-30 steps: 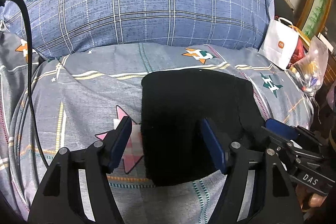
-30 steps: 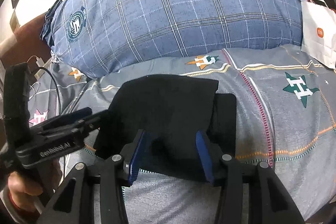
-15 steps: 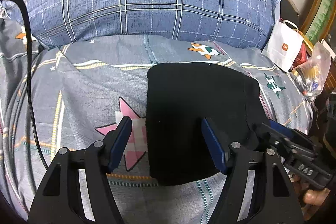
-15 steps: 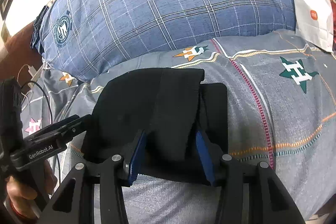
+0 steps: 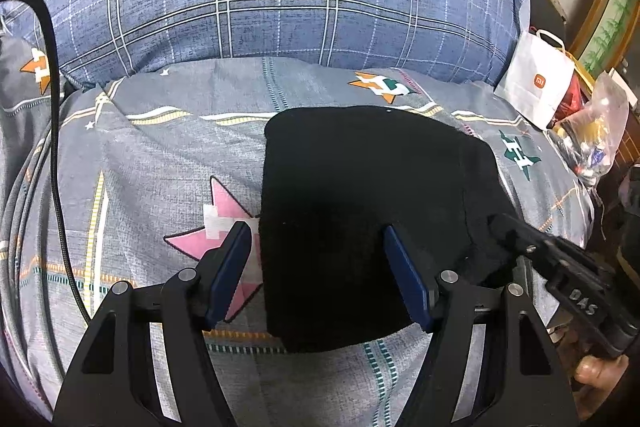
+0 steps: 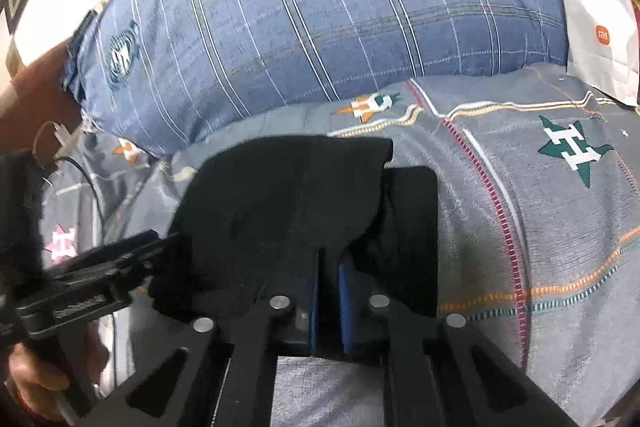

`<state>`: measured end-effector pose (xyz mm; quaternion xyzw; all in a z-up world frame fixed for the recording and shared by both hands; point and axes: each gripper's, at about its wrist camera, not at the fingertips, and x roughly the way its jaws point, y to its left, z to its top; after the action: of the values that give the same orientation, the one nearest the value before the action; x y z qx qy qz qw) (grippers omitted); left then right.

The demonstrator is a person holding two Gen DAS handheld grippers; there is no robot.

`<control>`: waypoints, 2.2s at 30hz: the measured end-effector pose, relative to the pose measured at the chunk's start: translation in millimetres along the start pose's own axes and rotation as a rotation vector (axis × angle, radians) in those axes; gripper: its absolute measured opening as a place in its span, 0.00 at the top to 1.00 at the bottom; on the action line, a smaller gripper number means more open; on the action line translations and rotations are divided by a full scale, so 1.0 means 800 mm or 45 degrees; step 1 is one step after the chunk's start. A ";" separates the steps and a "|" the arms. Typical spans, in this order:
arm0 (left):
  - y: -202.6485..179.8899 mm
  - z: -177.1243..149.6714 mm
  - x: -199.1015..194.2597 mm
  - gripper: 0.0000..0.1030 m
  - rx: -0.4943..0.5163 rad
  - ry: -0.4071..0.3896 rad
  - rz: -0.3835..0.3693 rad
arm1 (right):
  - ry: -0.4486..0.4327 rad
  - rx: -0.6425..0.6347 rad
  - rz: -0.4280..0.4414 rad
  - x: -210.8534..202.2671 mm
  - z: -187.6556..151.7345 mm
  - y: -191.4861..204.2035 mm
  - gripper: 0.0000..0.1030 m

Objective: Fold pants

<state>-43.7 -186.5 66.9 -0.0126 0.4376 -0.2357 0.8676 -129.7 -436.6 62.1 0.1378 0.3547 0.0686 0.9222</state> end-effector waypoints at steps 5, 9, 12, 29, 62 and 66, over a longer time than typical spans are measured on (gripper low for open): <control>-0.015 0.000 0.004 0.33 0.035 -0.004 -0.014 | -0.011 -0.076 -0.052 -0.017 -0.002 0.004 0.96; -0.025 -0.009 0.014 0.26 0.084 0.006 0.013 | 0.063 -0.048 -0.095 0.004 -0.019 -0.010 0.96; -0.024 -0.010 0.015 0.26 0.090 0.003 0.013 | 0.058 -0.031 -0.081 0.000 -0.021 -0.016 0.96; 0.036 0.005 -0.014 0.26 -0.133 0.009 -0.130 | 0.004 0.064 -0.029 -0.017 0.001 -0.022 0.79; 0.012 0.015 0.054 0.17 -0.109 0.072 -0.189 | 0.104 0.216 0.099 0.049 0.008 -0.067 0.32; 0.012 0.010 0.053 0.18 -0.118 0.039 -0.217 | 0.062 0.193 0.126 0.047 0.003 -0.069 0.38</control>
<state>-12.1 -197.2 38.1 -0.0861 0.4585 -0.2885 0.8361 -98.9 -481.0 23.5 0.2230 0.3741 0.0903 0.8957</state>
